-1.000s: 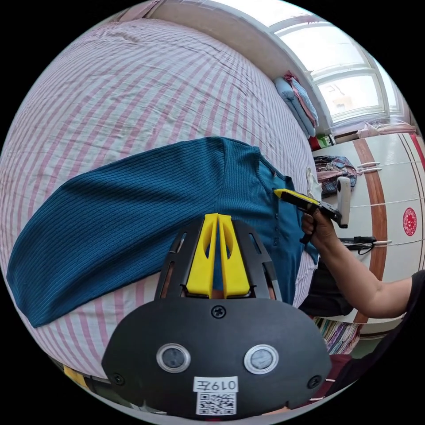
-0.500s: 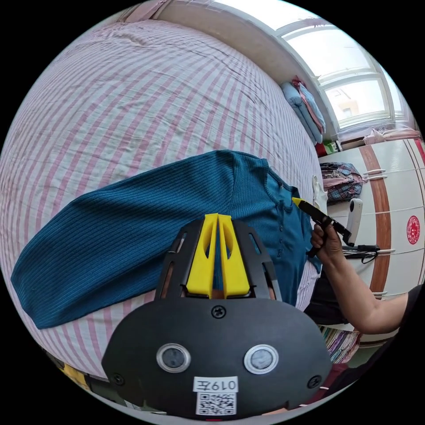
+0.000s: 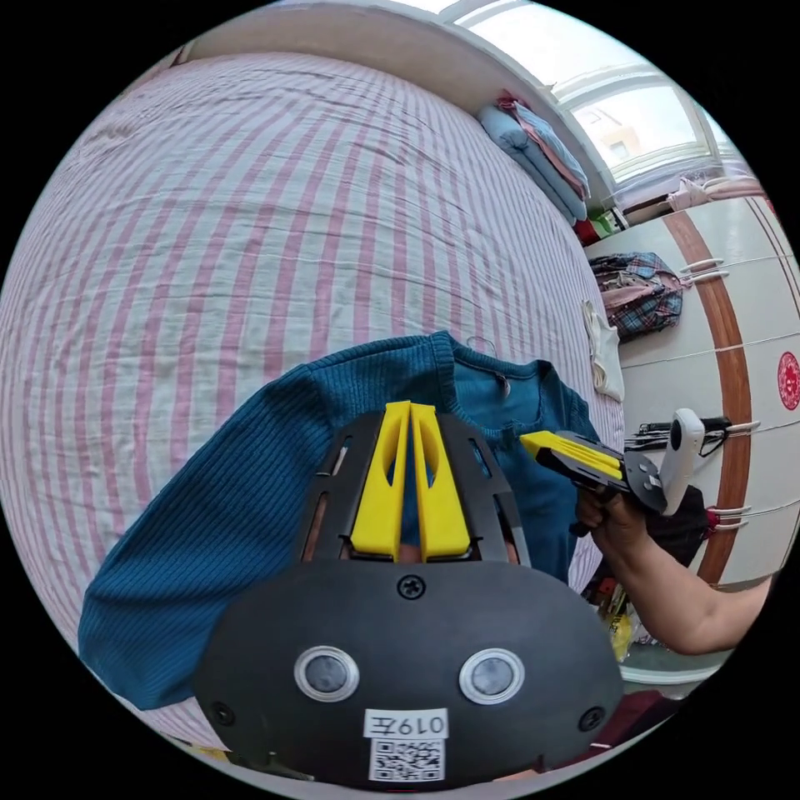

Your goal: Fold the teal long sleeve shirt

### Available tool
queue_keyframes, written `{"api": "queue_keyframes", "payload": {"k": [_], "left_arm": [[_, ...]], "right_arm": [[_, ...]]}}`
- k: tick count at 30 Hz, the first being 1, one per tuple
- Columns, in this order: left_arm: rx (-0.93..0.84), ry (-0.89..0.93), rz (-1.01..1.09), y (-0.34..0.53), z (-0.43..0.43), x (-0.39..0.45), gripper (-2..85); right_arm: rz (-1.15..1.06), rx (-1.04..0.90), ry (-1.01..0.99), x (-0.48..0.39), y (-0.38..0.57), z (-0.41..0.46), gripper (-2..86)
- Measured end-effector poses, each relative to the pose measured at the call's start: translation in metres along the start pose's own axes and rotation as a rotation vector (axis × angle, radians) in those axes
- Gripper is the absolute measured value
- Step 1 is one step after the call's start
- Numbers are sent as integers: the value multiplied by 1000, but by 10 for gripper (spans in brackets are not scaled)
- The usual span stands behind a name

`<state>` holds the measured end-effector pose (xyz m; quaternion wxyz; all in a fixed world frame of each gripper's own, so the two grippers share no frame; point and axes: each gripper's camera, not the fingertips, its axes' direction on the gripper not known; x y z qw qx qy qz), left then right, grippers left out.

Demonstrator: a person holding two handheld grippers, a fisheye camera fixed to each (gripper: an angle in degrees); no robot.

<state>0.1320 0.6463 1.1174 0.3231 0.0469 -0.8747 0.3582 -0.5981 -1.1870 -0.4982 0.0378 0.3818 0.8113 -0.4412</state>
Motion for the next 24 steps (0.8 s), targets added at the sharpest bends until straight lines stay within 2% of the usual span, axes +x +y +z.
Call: {"api": "queue_keyframes", "payload": {"k": [7,11,14,18,21,24], "left_arm": [[49,159,142,-21,-7,68,21],[-26,245,238,-61,29,138,45],[-81,299,269,-90,62,190,51],[-186,116,258,-119,107,247,36],[-228,90,234,-130,123,269,24],[-241,22,262,-136,132,288,19]], "right_arm": [[78,120,128,87,44,-55,8],[128,56,134,158,56,-63,65],[74,18,133,176,50,-56,67],[18,-23,87,185,41,-37,66],[2,-78,55,194,40,-17,61],[-7,-116,47,201,45,-2,6]]}}
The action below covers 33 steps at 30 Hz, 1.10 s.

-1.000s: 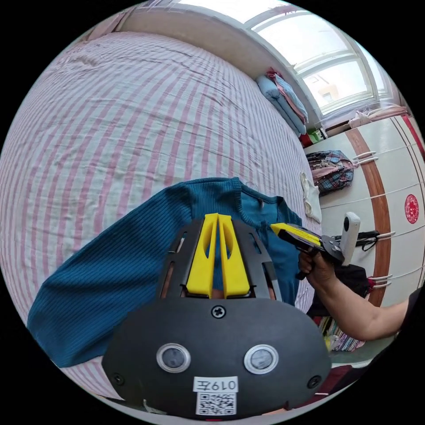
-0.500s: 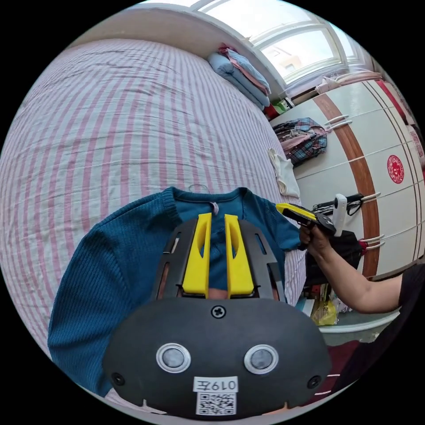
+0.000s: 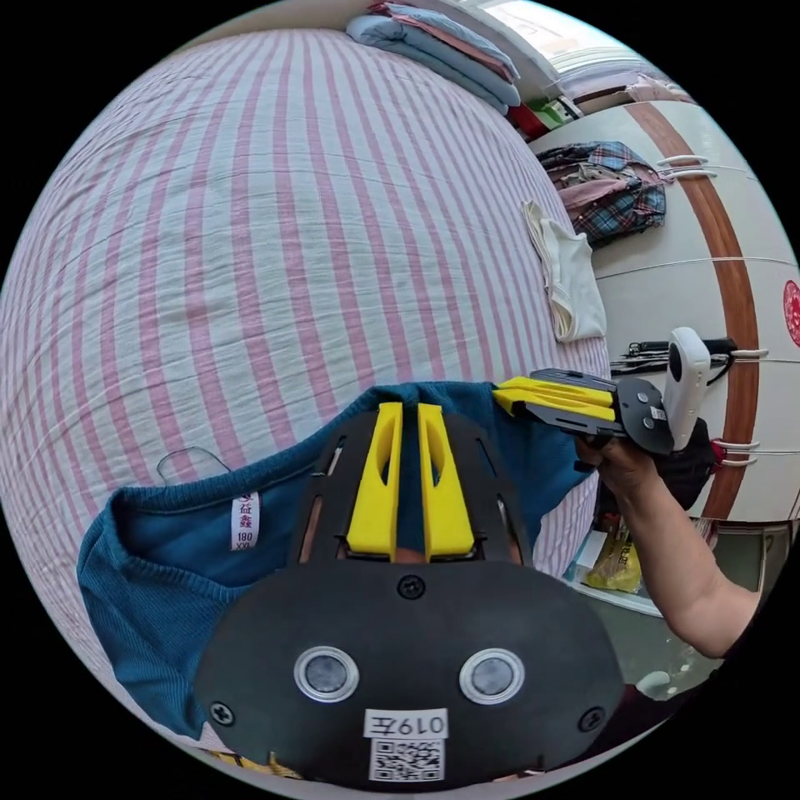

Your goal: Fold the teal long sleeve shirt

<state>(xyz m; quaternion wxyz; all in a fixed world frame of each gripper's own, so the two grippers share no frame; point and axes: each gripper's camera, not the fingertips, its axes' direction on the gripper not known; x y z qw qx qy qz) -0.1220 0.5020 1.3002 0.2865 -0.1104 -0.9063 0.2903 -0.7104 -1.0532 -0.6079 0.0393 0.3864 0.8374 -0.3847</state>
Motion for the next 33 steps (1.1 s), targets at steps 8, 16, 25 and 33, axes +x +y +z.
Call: {"api": "queue_keyframes", "payload": {"k": [8,16,25,33], "left_arm": [[16,-33,-53,-16,-7,22,16],[29,85,-55,-26,-51,31,35],[86,155,6,14,-73,80,13],[89,158,48,73,-38,166,9]], "right_arm": [[33,71,64,9,24,17,16],[111,199,75,12,60,-7,74],[278,334,66,12,111,-15,-2],[166,256,35,-35,152,4,-7]]}}
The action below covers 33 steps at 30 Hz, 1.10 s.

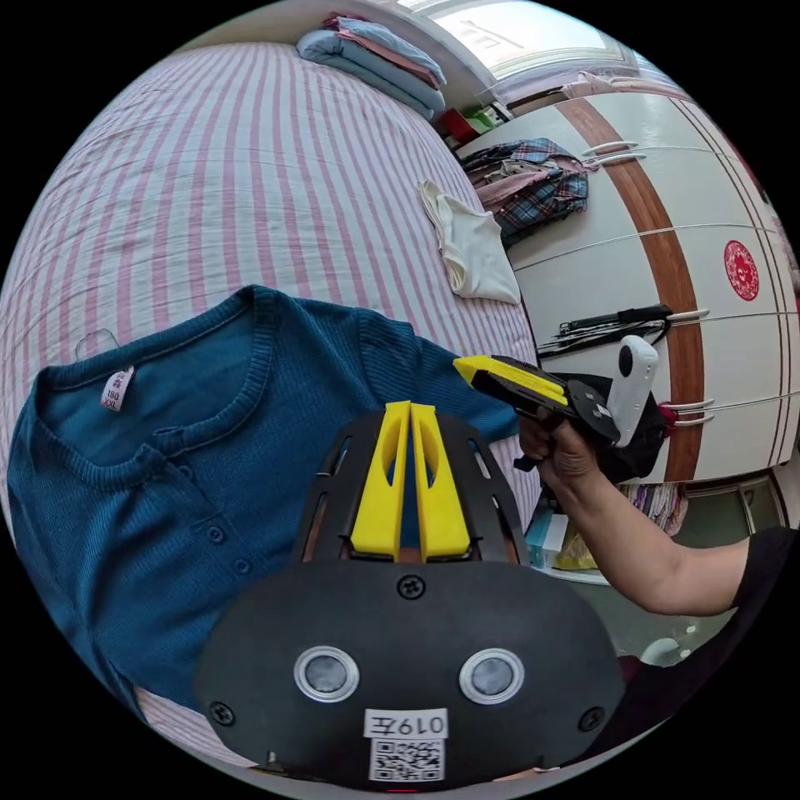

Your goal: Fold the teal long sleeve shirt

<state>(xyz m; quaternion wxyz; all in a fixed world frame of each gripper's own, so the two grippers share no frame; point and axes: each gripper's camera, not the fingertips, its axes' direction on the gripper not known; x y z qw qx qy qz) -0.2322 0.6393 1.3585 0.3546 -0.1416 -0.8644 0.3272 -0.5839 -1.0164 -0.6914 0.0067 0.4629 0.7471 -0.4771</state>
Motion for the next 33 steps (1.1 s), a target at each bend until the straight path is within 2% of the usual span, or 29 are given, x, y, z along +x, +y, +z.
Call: {"api": "queue_keyframes", "payload": {"k": [2,4,6,10,14,17,20,24,28,33], "left_arm": [[57,-92,9,13,-3,22,10],[75,-154,17,24,-3,42,11],[55,-204,35,36,-1,63,11],[-27,-228,54,51,8,79,11],[-23,-212,58,50,9,88,10],[-38,-155,127,28,19,109,9],[-66,-146,234,1,38,144,9],[-76,-137,307,-21,55,185,10],[-92,-127,331,-19,61,204,10],[-147,-156,328,4,61,202,10]], "right_arm": [[9,-69,148,-26,6,12,-7],[84,-95,216,-33,12,17,-7],[172,-69,186,-29,21,16,-7],[305,11,168,-2,57,-6,-7],[355,24,341,45,100,-48,-5],[388,-39,386,82,128,-71,8],[330,-93,444,88,151,-84,53],[198,-168,557,62,178,-77,63],[95,-220,725,28,202,-51,60],[30,-237,825,12,199,-26,73]]}}
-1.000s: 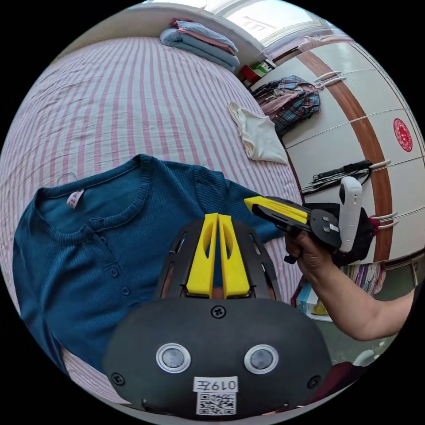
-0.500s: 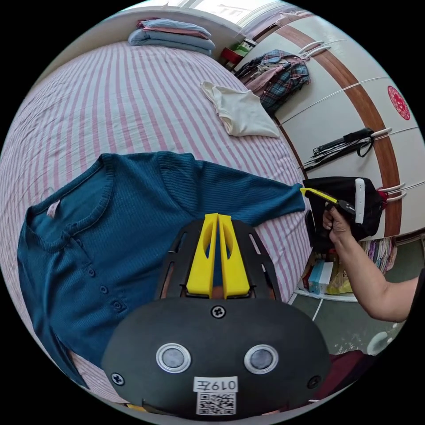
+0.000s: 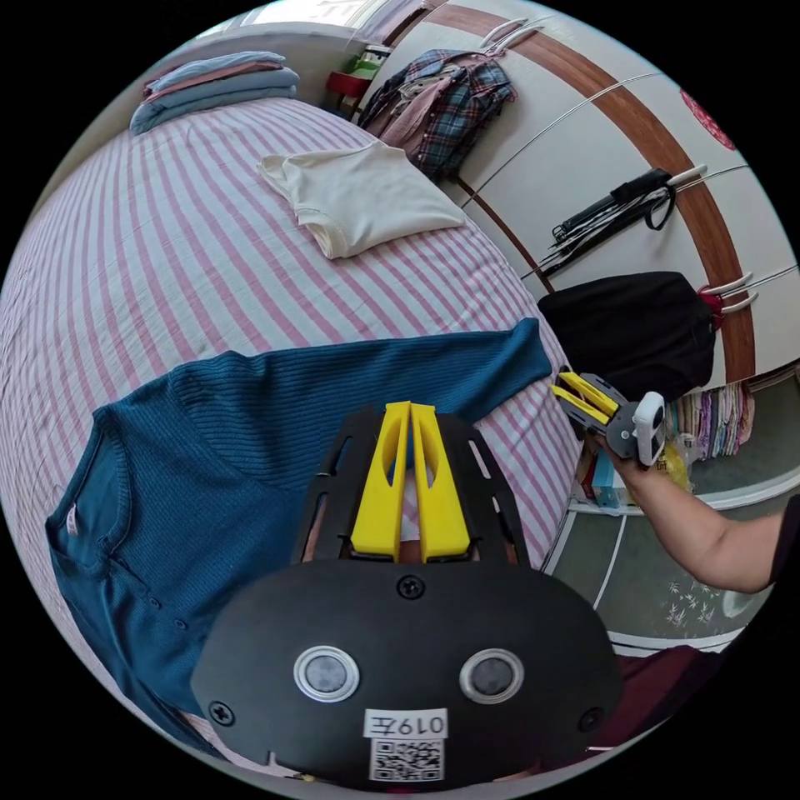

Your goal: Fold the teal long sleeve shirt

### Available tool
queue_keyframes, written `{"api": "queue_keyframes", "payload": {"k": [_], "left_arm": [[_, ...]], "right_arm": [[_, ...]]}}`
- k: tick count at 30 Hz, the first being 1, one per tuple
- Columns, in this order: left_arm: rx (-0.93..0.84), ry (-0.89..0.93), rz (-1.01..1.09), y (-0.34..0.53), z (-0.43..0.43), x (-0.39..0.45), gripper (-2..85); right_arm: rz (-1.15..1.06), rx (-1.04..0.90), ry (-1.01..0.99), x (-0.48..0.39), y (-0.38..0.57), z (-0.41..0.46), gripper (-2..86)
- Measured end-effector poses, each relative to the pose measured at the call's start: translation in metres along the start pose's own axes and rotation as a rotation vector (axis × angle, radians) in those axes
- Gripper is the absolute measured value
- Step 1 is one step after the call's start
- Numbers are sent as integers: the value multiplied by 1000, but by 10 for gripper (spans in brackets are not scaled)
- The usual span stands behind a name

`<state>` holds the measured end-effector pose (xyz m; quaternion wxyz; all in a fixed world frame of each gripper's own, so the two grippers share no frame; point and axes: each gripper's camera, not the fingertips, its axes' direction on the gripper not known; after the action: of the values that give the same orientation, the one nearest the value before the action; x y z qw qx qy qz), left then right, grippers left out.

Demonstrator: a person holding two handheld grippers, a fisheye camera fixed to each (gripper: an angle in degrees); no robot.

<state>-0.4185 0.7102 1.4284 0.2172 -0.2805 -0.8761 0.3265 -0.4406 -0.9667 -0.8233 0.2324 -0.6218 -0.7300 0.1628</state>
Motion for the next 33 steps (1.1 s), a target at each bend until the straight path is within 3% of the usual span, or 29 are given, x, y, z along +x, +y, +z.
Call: {"api": "queue_keyframes", "payload": {"k": [8,11,19,25,29,33], "left_arm": [[-36,-26,-83,43,-16,-20,9],[-40,-34,-106,55,-24,-26,8],[-37,-30,-114,78,-38,-33,7],[-42,-17,-133,94,-44,-41,8],[-40,-25,-151,108,-54,-52,8],[-21,-34,-194,133,-69,-69,7]], "right_arm": [[-257,28,149,-41,-23,5,75],[-280,22,218,-47,-27,9,13],[-284,-5,165,-31,-24,-5,-3],[-325,-59,130,-34,-18,11,35],[-248,-109,71,-15,-19,20,103],[-180,-70,38,7,-14,10,102]]}}
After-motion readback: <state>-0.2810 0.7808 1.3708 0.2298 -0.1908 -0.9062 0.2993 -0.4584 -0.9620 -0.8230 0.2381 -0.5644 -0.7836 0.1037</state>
